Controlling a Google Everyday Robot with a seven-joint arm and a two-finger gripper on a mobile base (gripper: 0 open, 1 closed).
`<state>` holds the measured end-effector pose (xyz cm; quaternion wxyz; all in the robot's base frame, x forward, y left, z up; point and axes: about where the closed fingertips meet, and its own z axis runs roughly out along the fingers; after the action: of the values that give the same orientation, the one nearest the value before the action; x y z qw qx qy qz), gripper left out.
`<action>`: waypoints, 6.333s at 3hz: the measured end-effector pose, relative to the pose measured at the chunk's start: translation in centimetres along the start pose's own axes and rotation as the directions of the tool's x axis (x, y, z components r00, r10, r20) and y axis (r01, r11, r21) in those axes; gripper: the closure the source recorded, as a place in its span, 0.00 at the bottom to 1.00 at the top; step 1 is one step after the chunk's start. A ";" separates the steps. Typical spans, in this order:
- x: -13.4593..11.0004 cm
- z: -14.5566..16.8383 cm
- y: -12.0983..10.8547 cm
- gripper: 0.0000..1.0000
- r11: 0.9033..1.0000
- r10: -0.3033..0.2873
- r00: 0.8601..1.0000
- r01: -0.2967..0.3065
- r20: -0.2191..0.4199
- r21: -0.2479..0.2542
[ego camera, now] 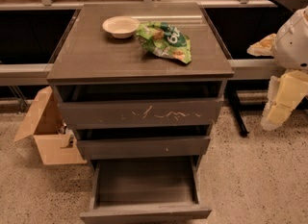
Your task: Close bottom drawer
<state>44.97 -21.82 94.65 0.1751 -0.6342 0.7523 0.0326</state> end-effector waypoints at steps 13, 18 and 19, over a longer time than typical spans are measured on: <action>6.7 38.1 10.6 0.00 0.901 -0.057 0.945 0.187 0.321 -0.390; 7.5 56.1 15.4 0.00 0.836 -0.037 0.887 0.280 0.460 -0.472; 8.0 59.0 16.5 0.16 0.828 -0.008 0.869 0.283 0.495 -0.484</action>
Offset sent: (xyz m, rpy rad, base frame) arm 0.0109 0.0366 -0.0914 0.2025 0.1079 0.1580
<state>41.12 -10.18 34.06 0.1684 -0.6870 0.5938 0.3835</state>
